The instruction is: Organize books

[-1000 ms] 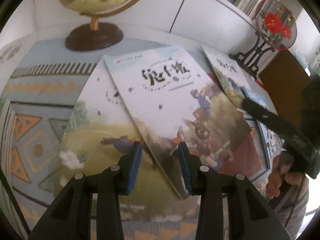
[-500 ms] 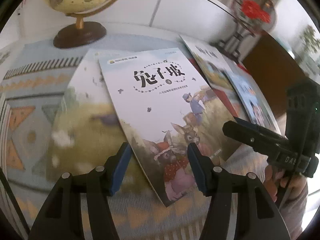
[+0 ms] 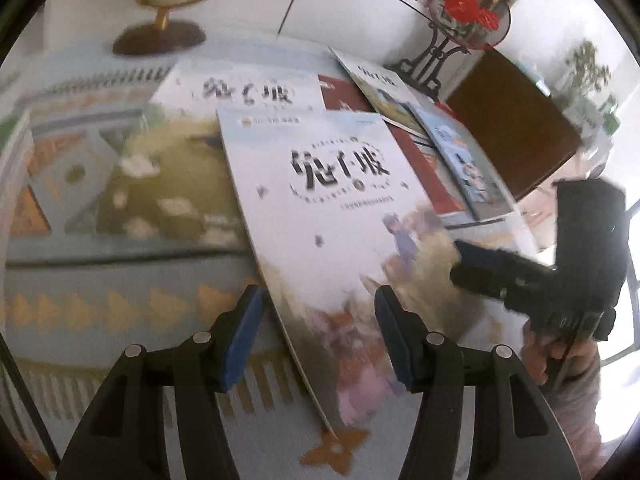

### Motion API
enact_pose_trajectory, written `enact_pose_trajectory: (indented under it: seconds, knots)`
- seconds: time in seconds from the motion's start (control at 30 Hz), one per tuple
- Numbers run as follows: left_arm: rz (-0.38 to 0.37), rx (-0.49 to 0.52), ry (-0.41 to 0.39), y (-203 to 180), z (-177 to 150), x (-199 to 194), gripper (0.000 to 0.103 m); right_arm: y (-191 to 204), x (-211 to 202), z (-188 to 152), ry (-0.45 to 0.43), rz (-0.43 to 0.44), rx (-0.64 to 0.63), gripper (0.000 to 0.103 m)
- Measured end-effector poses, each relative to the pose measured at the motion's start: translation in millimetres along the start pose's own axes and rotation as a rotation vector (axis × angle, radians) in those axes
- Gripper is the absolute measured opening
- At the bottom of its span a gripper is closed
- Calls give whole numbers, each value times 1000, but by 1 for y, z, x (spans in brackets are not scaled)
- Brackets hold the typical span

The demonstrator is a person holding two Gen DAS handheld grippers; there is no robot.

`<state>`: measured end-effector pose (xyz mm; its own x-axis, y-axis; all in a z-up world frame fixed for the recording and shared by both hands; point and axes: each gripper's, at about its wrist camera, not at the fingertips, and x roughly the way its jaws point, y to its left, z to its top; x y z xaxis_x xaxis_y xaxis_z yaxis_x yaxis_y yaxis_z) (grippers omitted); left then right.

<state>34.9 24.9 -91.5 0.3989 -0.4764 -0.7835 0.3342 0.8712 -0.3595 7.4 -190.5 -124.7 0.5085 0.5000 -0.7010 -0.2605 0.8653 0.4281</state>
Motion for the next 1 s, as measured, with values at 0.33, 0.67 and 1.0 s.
enact_pose_trajectory:
  seconds: [0.33,0.67,1.0]
  knots:
    - [50,95,-92,-16,-9,7,65,7,12,5,-50,27,-42,82]
    - [-81,-1,-176,1,-16,-15,66,-25,-4,-2,-131,312,180,64]
    - [19,-41,-170,14,-15,-12,44,-11,-1,-6,-110,262,101,39]
